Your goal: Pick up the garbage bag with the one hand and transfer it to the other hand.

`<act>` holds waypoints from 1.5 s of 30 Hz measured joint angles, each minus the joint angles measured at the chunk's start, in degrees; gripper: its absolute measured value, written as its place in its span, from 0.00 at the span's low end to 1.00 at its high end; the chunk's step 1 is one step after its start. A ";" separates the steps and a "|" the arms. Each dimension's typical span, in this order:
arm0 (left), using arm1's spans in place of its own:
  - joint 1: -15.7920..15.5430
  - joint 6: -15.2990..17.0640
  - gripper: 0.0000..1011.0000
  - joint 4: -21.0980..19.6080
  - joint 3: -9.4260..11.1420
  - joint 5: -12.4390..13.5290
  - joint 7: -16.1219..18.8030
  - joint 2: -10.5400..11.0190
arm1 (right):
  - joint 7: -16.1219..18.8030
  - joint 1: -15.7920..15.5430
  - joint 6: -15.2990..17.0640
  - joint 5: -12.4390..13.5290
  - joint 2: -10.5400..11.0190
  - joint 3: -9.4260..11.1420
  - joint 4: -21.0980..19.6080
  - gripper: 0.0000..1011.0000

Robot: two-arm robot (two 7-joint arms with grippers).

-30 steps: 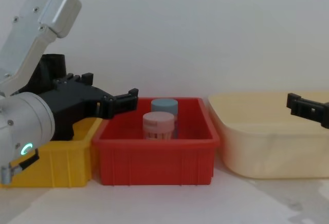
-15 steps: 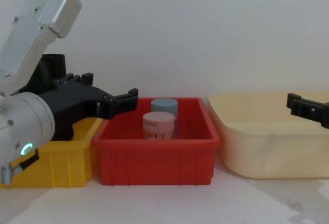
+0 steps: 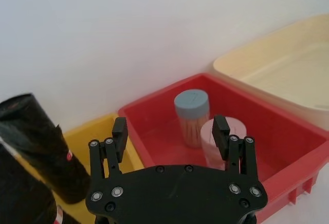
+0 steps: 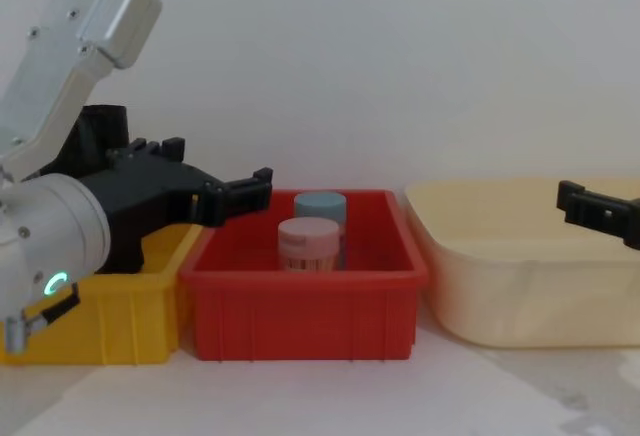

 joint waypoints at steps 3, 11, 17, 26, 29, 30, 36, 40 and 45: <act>-0.67 0.40 0.99 -0.52 0.21 0.15 -0.66 0.02 | 0.46 0.24 0.58 0.00 0.14 -0.06 -0.39 0.99; -3.26 3.67 0.99 -4.45 -0.08 0.24 -3.44 1.36 | 1.88 3.25 3.86 -0.01 -0.09 -1.40 -2.57 0.99; -4.06 7.30 0.99 -8.76 -2.66 -0.99 -5.76 4.14 | 2.91 7.16 6.81 -0.71 -1.42 -3.67 -3.82 0.99; -1.36 11.56 0.99 -14.55 -9.69 -4.27 -8.26 9.56 | 4.48 13.38 10.86 -1.93 -4.53 -7.90 -3.73 0.99; 1.35 13.02 0.99 -16.47 -13.83 -6.14 -9.20 11.98 | 5.08 15.81 12.82 -2.44 -6.00 -9.82 -2.88 0.99; 2.00 13.22 0.99 -16.78 -14.71 -6.51 -9.46 12.39 | 5.34 16.74 13.53 -2.59 -6.61 -10.64 -2.41 0.99; 6.81 14.28 0.99 -17.90 -20.75 -9.31 -10.92 14.62 | 6.11 18.93 15.90 -2.95 -8.12 -12.50 -0.92 0.99; 10.00 14.47 0.99 -17.69 -24.27 -11.40 -11.91 15.23 | 6.90 20.68 18.06 -3.25 -9.38 -14.12 0.96 0.99; 11.84 14.42 0.99 -16.24 -26.16 -12.81 -12.93 15.31 | 7.74 22.25 19.91 -3.52 -10.44 -15.47 3.08 0.99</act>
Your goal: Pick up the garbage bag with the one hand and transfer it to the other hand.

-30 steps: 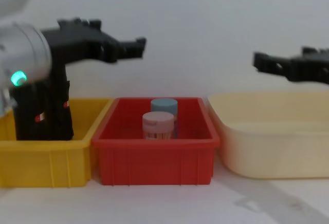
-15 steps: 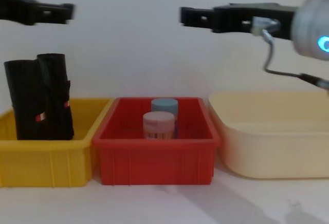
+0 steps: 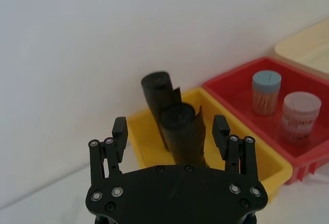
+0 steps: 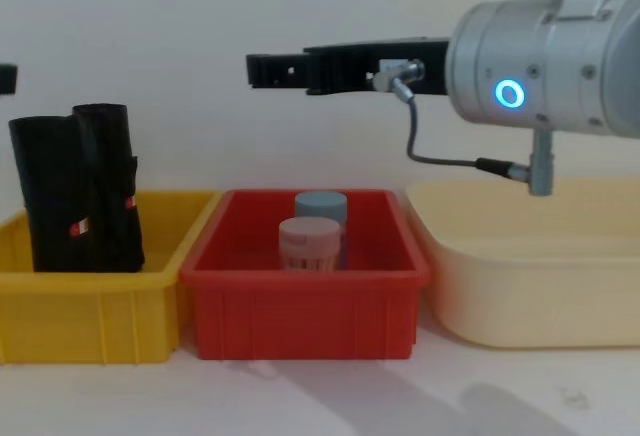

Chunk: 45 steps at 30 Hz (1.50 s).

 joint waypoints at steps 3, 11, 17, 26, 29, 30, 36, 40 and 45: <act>0.33 -0.05 0.99 0.77 -0.33 -0.31 -0.40 0.00 | 0.39 0.63 0.91 -0.08 -0.50 -0.48 0.93 0.99; -0.20 -0.46 0.99 3.86 0.16 -0.58 -2.29 -0.12 | 1.11 1.65 2.44 -0.21 -1.48 -1.14 2.58 0.99; -1.92 -1.22 0.99 6.85 1.68 -0.58 -4.13 -0.39 | 1.67 2.25 3.19 -0.32 -1.99 -1.50 3.32 0.99; -4.93 -1.69 0.99 10.94 4.06 -0.35 -5.30 -1.29 | 2.53 2.75 4.24 -0.54 -2.36 -1.83 3.78 0.99; -6.19 -1.86 0.99 12.40 4.84 -0.10 -5.65 -1.64 | 2.82 2.91 4.63 -0.68 -2.41 -1.84 4.01 0.99; -6.82 -2.00 0.99 13.24 5.21 0.00 -5.88 -1.82 | 2.87 2.93 4.70 -0.70 -2.42 -1.84 4.04 0.99; -9.06 -2.49 0.99 15.71 6.38 0.12 -6.75 -2.43 | 3.24 3.10 5.16 -0.90 -2.42 -1.74 4.43 0.99; -10.99 -2.97 0.99 17.63 7.43 -0.06 -7.84 -3.03 | 3.44 3.28 5.45 -1.03 -2.45 -1.54 4.86 0.99; -12.92 -3.34 0.99 19.53 8.51 -0.65 -9.19 -3.74 | 3.72 3.51 5.67 -1.18 -2.64 -1.32 5.68 0.99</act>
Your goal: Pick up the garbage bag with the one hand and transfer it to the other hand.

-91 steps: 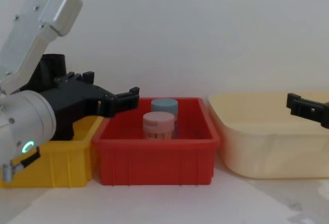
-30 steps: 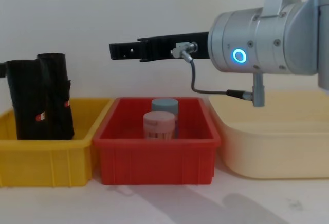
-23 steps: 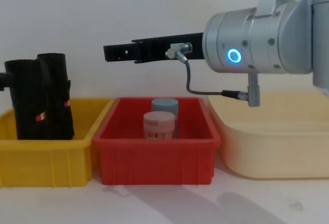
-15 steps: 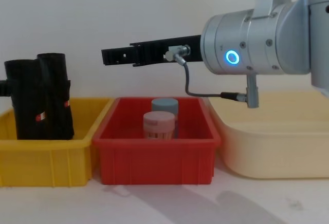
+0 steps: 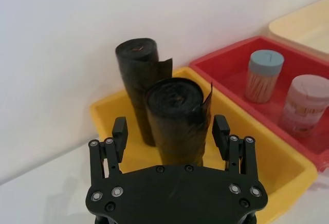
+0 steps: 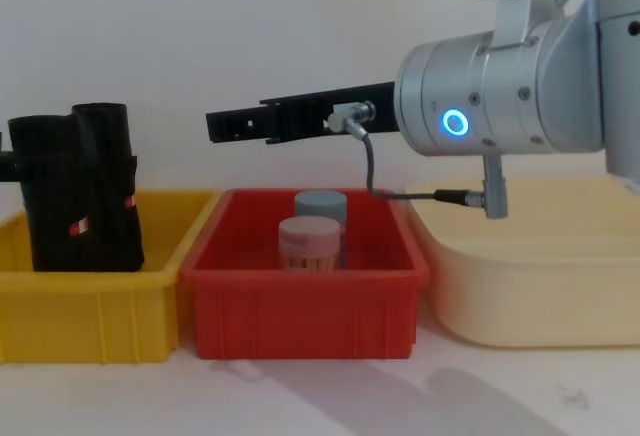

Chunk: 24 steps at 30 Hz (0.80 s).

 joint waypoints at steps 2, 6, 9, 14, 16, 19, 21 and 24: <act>-0.92 -0.07 0.99 0.94 0.52 -0.41 -0.67 -0.40 | 0.09 0.08 0.08 -0.04 -0.05 0.05 0.29 0.99; -2.17 -0.09 0.99 2.22 1.24 -1.11 -1.48 -1.08 | 0.33 0.28 0.20 -0.13 -0.19 0.20 0.96 0.99; -2.90 -0.07 0.99 3.05 1.64 -1.57 -1.74 -1.52 | 0.59 0.44 0.22 -0.18 -0.30 0.29 1.64 0.99; -3.93 0.04 0.99 4.24 2.20 -2.23 -1.91 -2.19 | 1.05 0.85 0.14 -0.29 -0.51 0.44 3.06 0.99; -4.24 0.11 0.99 4.61 2.36 -2.43 -1.95 -2.41 | 1.14 1.10 -0.05 -0.43 -0.59 0.51 3.85 0.99; -4.50 0.18 0.99 4.93 2.50 -2.59 -1.98 -2.57 | 1.35 1.55 -0.30 -0.68 -0.67 0.58 5.05 0.99; -4.72 0.23 0.99 5.19 2.63 -2.72 -2.02 -2.71 | 1.45 1.83 -0.40 -0.84 -0.68 0.59 5.60 0.99; -4.90 0.29 0.99 5.40 2.73 -2.84 -2.06 -2.82 | 1.71 2.49 -0.54 -1.19 -0.68 0.59 6.95 0.99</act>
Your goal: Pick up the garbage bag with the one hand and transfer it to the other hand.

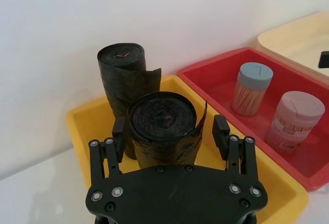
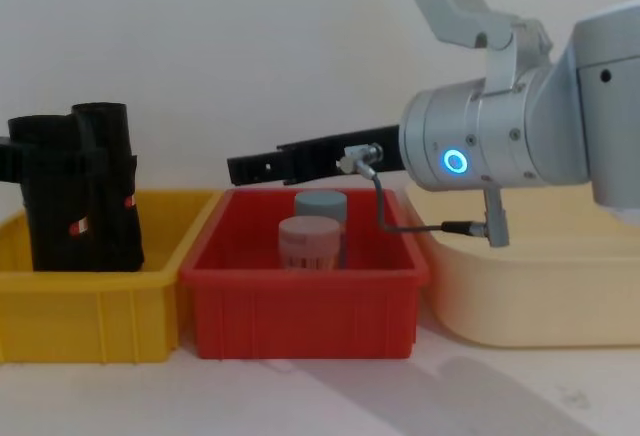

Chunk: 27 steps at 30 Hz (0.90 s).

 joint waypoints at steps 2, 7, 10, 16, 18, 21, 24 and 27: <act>-0.15 0.04 0.99 0.18 0.08 -0.09 -0.02 -0.10 | 0.24 0.57 -0.02 -0.26 0.04 -0.03 1.06 0.99; -0.40 0.10 0.99 0.47 0.22 -0.25 -0.05 -0.26 | 0.76 1.76 -0.01 -0.83 0.12 -0.14 3.23 0.99; -0.52 0.11 0.99 0.60 0.28 -0.32 -0.07 -0.32 | 1.33 2.59 0.34 -1.11 0.15 -0.17 4.92 0.99; -0.65 0.14 0.99 0.76 0.36 -0.41 -0.11 -0.40 | 2.16 3.60 1.20 -1.23 0.17 -0.18 6.67 0.99; -0.69 0.15 0.99 0.79 0.37 -0.42 -0.11 -0.42 | 2.57 3.95 1.59 -1.25 0.18 -0.22 7.26 0.99; -0.73 0.18 0.99 0.84 0.39 -0.44 -0.11 -0.45 | 2.89 4.25 1.89 -1.27 0.21 -0.29 7.80 0.99; -0.75 0.20 0.99 0.87 0.41 -0.46 -0.11 -0.47 | 3.30 4.63 2.32 -1.30 0.25 -0.39 8.54 0.99; -0.77 0.20 0.99 0.90 0.43 -0.48 -0.11 -0.48 | 3.52 4.89 2.55 -1.33 0.27 -0.46 9.10 0.99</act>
